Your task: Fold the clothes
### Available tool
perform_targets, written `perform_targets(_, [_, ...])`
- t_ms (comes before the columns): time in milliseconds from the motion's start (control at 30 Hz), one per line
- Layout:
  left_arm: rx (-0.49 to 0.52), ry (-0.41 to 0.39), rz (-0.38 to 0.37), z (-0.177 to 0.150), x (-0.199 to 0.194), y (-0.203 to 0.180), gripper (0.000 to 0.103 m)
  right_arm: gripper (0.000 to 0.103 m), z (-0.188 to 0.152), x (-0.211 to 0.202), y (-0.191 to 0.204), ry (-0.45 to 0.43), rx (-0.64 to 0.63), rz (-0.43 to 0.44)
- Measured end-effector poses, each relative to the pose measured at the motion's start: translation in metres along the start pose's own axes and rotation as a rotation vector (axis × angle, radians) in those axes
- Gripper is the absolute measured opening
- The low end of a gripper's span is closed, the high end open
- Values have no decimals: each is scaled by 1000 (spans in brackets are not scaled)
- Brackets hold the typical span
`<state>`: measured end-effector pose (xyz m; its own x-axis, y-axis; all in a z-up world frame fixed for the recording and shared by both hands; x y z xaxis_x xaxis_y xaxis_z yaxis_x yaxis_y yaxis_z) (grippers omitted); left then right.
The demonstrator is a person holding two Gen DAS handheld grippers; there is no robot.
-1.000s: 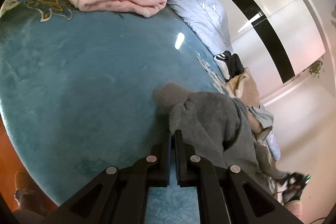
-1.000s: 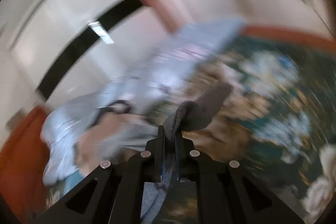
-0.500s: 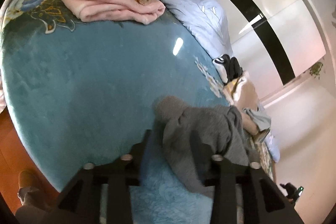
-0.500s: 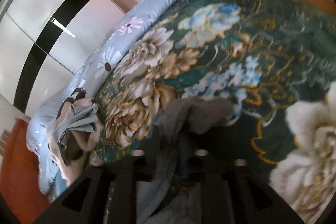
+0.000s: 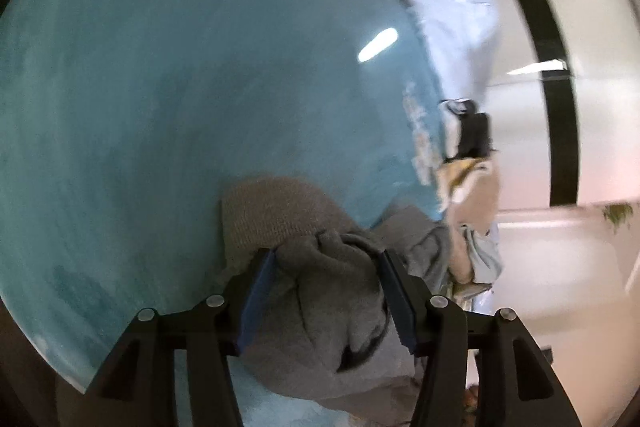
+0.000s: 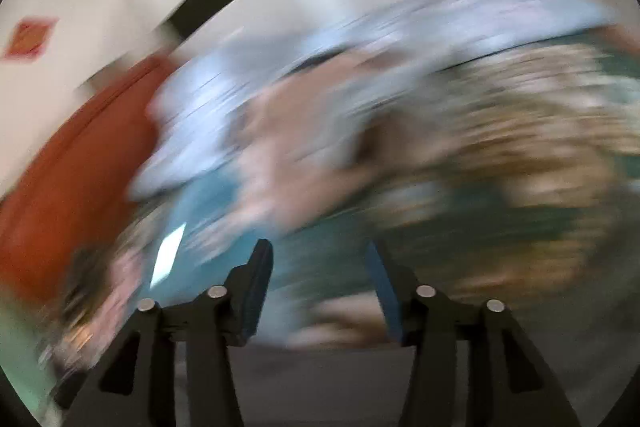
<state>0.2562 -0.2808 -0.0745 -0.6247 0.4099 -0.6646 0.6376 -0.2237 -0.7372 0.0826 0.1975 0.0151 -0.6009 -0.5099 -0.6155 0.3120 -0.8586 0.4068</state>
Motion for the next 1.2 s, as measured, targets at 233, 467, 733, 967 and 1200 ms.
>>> perform_targets(233, [-60, 29, -71, 0, 0, 18, 57, 57, -15, 137, 143, 299, -248, 226])
perform_targets(467, [-53, 65, -105, 3, 1, 21, 55, 57, -34, 195, 171, 445, -358, 155])
perform_targets(733, [-6, 46, -166, 5, -1, 17, 17, 23, -39, 181, 169, 463, -426, 102])
perform_targets(967, [137, -74, -296, 14, -39, -7, 9, 16, -10, 177, 183, 376, -454, 64])
perform_targets(1200, [275, -315, -378, 38, -111, -3, 1, 16, 75, 177, 224, 138, -431, 95])
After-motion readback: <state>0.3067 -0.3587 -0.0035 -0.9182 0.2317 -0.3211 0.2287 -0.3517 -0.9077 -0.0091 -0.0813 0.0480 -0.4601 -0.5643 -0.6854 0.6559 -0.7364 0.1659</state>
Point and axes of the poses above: each gripper's, at about its wrist camera, not at the fingertips, and x roughly the way its jaws point, y to its left, z to its top, the point moved 4 cm from there along x, roughly the way its jaws point, and after that the axes turned 9 degrees about -x, right-handed, at the moved point
